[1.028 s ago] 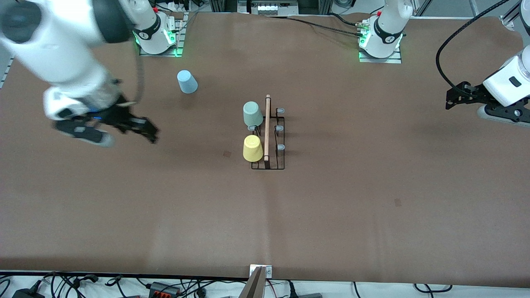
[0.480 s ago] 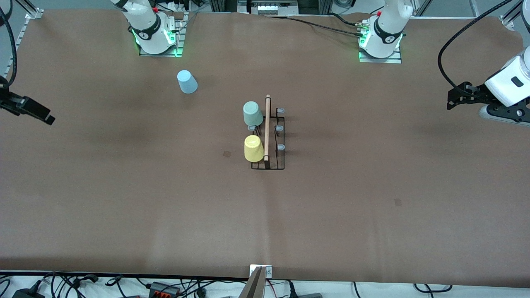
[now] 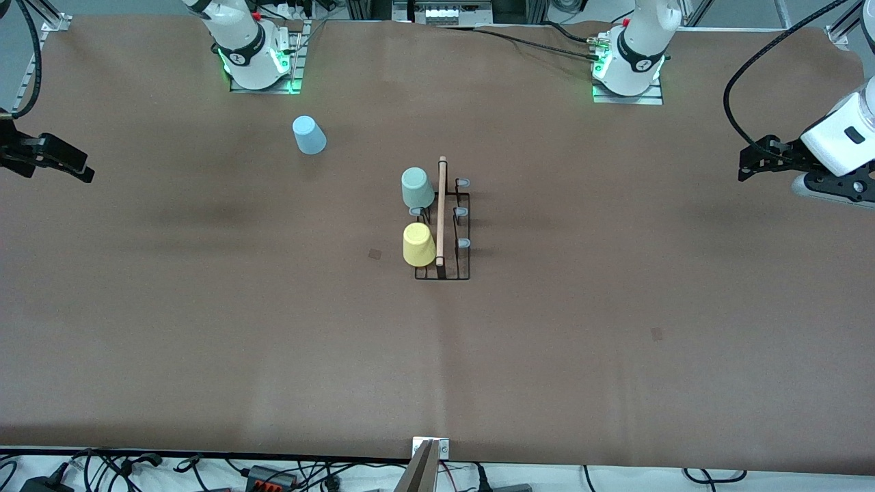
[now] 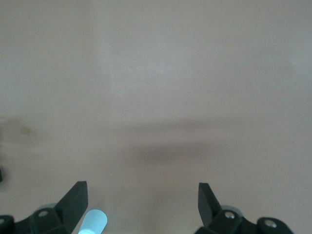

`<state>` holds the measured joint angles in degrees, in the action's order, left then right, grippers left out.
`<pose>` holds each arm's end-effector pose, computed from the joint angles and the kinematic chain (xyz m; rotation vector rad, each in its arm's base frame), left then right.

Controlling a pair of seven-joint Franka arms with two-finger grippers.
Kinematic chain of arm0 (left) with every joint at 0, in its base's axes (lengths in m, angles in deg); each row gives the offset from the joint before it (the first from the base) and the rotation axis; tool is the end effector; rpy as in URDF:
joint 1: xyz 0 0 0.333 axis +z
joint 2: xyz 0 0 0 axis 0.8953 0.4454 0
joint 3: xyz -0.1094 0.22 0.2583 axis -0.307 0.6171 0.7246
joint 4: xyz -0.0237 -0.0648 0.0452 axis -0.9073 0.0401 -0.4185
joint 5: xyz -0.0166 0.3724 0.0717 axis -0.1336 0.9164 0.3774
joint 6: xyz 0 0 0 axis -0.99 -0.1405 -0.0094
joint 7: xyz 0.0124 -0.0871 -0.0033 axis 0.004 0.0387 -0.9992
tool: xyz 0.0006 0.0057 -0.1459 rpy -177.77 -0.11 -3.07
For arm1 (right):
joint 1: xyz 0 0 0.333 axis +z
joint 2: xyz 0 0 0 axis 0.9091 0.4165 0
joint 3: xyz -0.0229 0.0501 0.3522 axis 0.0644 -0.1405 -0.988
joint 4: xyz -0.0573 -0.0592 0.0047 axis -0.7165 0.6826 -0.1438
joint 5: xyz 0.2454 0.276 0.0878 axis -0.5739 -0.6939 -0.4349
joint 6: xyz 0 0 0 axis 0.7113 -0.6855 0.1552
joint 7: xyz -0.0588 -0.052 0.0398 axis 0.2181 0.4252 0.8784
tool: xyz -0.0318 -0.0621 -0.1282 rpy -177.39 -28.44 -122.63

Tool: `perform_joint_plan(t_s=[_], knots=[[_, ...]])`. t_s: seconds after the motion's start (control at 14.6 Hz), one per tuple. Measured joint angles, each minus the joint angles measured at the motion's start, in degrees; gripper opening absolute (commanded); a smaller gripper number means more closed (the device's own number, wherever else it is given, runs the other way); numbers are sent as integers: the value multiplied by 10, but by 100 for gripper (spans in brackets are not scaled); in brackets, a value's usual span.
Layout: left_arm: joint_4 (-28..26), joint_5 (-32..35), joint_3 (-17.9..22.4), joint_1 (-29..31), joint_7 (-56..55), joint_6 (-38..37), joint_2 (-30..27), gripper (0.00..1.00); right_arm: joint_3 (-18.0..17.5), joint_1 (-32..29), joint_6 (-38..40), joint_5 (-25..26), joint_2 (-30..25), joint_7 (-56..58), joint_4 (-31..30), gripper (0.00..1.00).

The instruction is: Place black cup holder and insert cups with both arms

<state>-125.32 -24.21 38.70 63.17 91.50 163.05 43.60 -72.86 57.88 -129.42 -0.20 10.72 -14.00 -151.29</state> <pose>0.5382 0.0139 0.5747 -3.0950 0.3229 0.1125 0.5555 -0.0320 0.6077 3.1335 -0.0806 0.0079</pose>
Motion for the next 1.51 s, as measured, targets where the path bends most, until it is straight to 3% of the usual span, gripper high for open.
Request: perform_joint_plan(t_s=[0.41,1.17,1.51], knots=[[0,0,0,0,0,4,0,100,10,26,15,0,48,0,21,100],[0,0,1,0,0,4,0,100,4,34,32,2,35,-37,41,100],[0,0,1,0,0,4,0,100,21,32,32,4,34,-26,42,100]])
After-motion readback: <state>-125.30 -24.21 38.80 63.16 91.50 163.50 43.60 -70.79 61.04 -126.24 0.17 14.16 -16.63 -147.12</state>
